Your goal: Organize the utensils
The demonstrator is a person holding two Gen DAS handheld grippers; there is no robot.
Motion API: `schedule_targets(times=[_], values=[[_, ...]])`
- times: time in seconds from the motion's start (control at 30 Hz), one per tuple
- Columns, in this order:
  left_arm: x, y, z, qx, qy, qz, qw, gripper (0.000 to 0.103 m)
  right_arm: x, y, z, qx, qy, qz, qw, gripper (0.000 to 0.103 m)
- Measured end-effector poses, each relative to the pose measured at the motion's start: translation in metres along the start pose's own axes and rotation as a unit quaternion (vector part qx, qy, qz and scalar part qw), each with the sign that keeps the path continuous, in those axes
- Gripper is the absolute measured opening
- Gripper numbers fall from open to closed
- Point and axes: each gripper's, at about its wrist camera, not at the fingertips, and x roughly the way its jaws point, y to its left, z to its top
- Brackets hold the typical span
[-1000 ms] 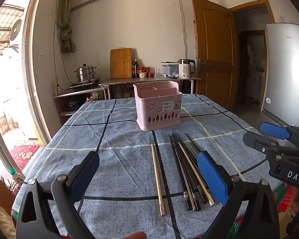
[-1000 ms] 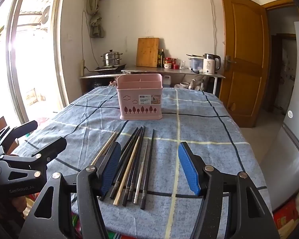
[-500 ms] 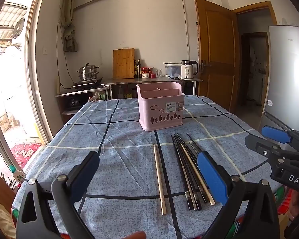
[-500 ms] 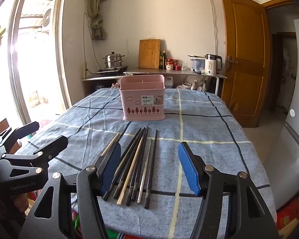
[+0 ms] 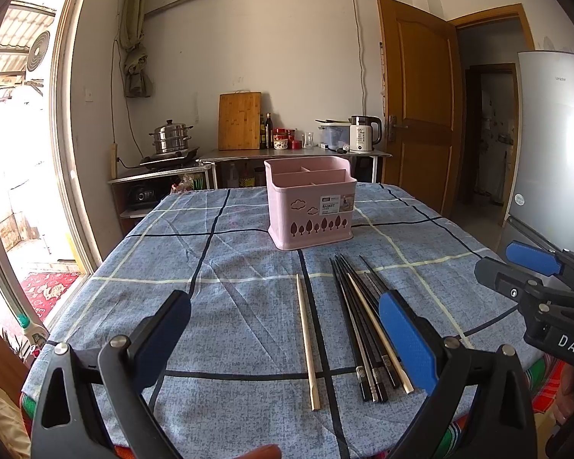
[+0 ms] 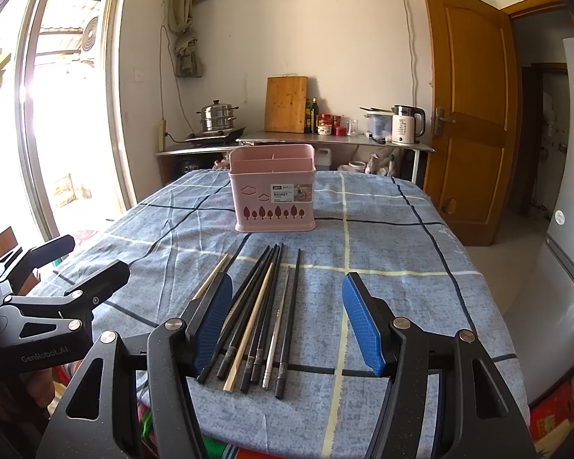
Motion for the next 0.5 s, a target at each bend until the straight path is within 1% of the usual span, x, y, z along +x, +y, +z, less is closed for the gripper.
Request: schedule_targets(times=[0.5], values=[[0.0043,0.0035,0.0008,-0.004,0.004,-0.002,1.0,0.1,0.0016,-0.0014,-0.0001,0.001,0.001,0.0,1.0,0.06]])
